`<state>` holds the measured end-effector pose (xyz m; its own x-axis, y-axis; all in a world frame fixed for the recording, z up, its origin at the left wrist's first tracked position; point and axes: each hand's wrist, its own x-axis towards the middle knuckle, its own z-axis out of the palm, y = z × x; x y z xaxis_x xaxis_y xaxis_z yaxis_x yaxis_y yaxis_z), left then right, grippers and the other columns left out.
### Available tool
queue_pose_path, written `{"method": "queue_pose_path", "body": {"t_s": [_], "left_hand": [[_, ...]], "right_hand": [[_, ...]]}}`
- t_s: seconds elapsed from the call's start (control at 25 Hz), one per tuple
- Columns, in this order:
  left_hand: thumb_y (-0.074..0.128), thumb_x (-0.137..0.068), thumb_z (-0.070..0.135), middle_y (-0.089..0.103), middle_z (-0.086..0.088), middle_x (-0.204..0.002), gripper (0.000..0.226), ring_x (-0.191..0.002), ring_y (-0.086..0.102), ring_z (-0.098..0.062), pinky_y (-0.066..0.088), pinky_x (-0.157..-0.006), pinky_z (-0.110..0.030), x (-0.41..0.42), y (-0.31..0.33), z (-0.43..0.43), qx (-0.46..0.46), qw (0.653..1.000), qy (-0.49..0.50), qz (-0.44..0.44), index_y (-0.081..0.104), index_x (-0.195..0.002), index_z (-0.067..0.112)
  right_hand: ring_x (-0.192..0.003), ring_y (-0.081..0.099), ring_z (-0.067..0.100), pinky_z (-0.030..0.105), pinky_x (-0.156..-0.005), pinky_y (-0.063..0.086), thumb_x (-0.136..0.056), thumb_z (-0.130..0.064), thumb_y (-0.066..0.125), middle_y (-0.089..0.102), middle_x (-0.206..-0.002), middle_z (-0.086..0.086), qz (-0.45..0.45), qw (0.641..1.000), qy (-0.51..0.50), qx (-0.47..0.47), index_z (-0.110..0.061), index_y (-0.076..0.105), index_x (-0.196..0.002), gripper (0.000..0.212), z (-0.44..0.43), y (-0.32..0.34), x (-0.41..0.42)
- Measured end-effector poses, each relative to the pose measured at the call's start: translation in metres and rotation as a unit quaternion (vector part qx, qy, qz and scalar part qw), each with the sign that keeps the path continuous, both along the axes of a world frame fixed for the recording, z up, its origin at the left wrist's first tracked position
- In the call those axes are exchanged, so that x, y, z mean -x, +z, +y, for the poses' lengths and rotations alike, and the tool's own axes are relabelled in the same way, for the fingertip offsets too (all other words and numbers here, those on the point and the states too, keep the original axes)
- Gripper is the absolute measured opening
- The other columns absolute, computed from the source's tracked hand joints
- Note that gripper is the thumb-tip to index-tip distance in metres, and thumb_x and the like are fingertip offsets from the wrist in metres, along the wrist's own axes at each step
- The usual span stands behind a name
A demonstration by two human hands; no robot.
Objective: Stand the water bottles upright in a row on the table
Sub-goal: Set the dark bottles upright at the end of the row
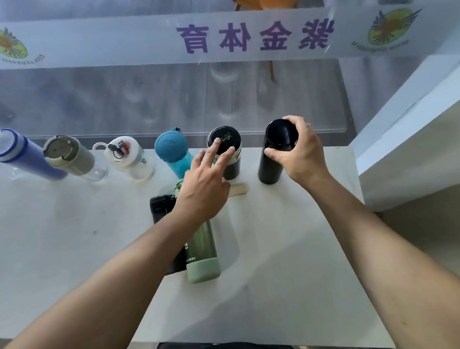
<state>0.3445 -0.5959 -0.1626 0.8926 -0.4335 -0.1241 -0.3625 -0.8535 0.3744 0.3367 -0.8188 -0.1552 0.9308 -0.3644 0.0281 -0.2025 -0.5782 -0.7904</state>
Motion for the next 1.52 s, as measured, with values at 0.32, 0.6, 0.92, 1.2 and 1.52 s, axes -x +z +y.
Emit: {"method": "queue_pose_path", "body": {"t_s": [0.32, 0.6, 0.92, 1.2, 1.52], "left_hand": [[0.049, -0.084, 0.006, 0.0, 0.008, -0.167, 0.083, -0.137, 0.03, -0.033, 0.037, -0.11, -0.053, 0.007, -0.004, -0.002, 0.031, 0.999, 0.016, 0.021, 0.016, -0.154, 0.037], [0.049, -0.085, 0.008, -0.002, 0.008, -0.167, 0.083, -0.138, 0.03, -0.032, 0.038, -0.109, -0.053, 0.008, -0.006, -0.001, 0.031, 0.999, 0.015, 0.015, 0.016, -0.154, 0.038], [0.048, -0.088, 0.018, 0.019, -0.01, -0.163, 0.068, -0.136, 0.037, -0.038, 0.04, -0.11, -0.051, 0.035, -0.014, 0.023, 0.015, 0.998, 0.05, -0.03, 0.028, -0.151, 0.03], [0.051, -0.086, 0.023, 0.022, -0.007, -0.162, 0.064, -0.14, 0.029, -0.036, 0.034, -0.109, -0.049, 0.082, -0.047, 0.095, -0.073, 0.989, 0.112, 0.068, 0.036, -0.148, 0.03], [0.06, -0.086, 0.026, 0.024, -0.011, -0.158, 0.068, -0.132, 0.038, -0.038, 0.038, -0.107, -0.049, 0.094, -0.071, 0.135, -0.057, 0.977, 0.166, 0.119, 0.034, -0.149, 0.024]], "right_hand": [[-0.114, 0.056, 0.02, 0.012, -0.089, 0.032, -0.071, -0.026, 0.088, 0.06, -0.126, 0.007, -0.003, 1.0, 0.018, 0.025, -0.015, 0.053, -0.134, 0.073, -0.005, 0.0, -0.009], [-0.118, 0.054, 0.021, 0.012, -0.09, 0.03, -0.076, -0.028, 0.084, 0.059, -0.128, 0.006, -0.002, 0.998, 0.04, 0.042, -0.015, 0.048, -0.138, 0.073, -0.005, -0.004, -0.007], [-0.127, 0.048, 0.024, 0.032, -0.109, 0.042, -0.082, -0.042, 0.073, 0.048, -0.139, 0.009, -0.065, 0.99, -0.021, 0.12, -0.018, 0.042, -0.146, 0.075, 0.018, 0.007, 0.02], [-0.121, 0.054, 0.029, 0.035, -0.109, 0.041, -0.086, -0.02, 0.068, 0.057, -0.129, 0.012, -0.104, 0.99, 0.017, 0.099, -0.007, 0.055, -0.134, 0.051, 0.097, -0.016, 0.069], [-0.124, 0.053, 0.027, 0.036, -0.109, 0.041, -0.091, -0.031, 0.06, 0.053, -0.137, 0.007, 0.173, 0.969, 0.169, 0.058, -0.022, 0.048, -0.141, 0.052, 0.171, -0.064, 0.089]]}}
